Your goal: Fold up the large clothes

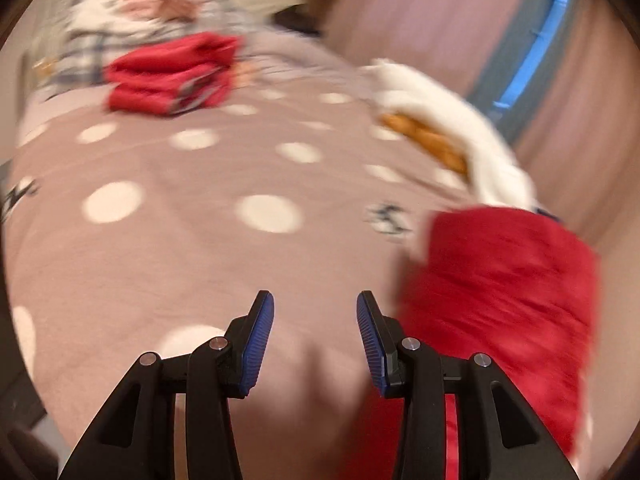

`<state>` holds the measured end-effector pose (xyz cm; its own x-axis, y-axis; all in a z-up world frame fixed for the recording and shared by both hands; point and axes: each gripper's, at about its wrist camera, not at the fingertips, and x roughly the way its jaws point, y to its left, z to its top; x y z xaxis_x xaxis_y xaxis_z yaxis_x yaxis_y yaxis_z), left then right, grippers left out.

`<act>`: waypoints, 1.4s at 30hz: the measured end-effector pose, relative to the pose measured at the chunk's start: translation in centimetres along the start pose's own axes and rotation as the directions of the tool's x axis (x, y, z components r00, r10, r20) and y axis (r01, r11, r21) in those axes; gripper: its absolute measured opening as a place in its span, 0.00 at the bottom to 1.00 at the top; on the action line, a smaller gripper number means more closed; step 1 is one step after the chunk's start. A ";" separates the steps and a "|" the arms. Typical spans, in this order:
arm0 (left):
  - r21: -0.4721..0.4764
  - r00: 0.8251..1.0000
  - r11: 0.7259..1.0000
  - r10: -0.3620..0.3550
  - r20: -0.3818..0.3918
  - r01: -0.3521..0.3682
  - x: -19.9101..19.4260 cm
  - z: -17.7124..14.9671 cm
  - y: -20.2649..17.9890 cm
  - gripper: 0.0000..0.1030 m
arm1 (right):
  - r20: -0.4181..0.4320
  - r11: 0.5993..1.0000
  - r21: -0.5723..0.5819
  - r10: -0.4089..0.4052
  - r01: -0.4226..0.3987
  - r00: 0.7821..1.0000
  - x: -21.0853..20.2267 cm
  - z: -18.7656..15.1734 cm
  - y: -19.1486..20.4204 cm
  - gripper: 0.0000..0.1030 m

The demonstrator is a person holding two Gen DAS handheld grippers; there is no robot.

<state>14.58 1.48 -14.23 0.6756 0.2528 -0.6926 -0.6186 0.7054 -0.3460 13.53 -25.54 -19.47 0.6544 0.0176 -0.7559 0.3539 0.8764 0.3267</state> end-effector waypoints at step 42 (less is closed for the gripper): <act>-0.078 0.975 0.994 -0.093 -0.203 0.079 5.4 -1.6 -0.8 0.40 | 0.168 0.942 -0.125 0.330 -0.311 0.929 -6.0 -0.2 6.5 0.20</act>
<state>18.05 1.27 -18.70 0.6349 0.0465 -0.7712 -0.5931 0.6691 -0.4479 11.78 -19.85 -12.87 0.8367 0.2244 -0.4995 0.0459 0.8803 0.4722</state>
